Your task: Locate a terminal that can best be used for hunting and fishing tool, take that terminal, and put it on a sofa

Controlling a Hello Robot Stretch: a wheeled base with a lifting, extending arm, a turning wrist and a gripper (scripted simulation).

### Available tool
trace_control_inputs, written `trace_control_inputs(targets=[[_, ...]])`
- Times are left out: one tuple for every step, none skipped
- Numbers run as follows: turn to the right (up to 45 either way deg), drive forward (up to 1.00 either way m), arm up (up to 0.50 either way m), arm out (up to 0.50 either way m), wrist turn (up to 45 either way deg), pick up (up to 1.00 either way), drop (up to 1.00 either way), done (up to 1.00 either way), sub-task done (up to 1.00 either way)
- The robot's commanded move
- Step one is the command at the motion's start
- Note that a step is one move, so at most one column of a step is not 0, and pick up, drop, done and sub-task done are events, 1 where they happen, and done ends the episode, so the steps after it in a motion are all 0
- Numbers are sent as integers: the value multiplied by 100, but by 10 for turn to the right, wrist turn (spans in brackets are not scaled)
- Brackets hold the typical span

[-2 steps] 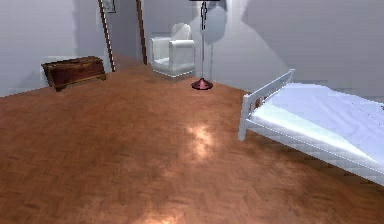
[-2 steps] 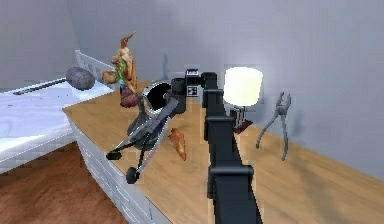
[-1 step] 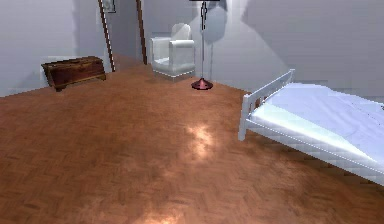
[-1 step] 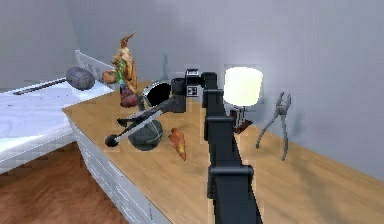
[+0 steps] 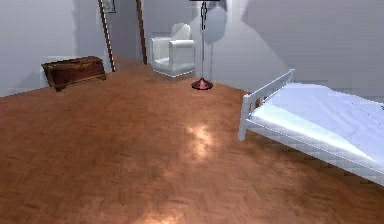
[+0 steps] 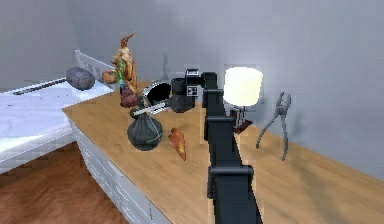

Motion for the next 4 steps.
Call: trace_control_inputs(targets=[[0, 0, 0, 0, 420, 0, 0, 0, 0], [0, 0, -30, 0, 0, 0, 0, 0, 0], [0, 0, 0, 0, 0, 100, 0, 0, 0], [0, 0, 10, 0, 0, 0, 0, 0, 0]])
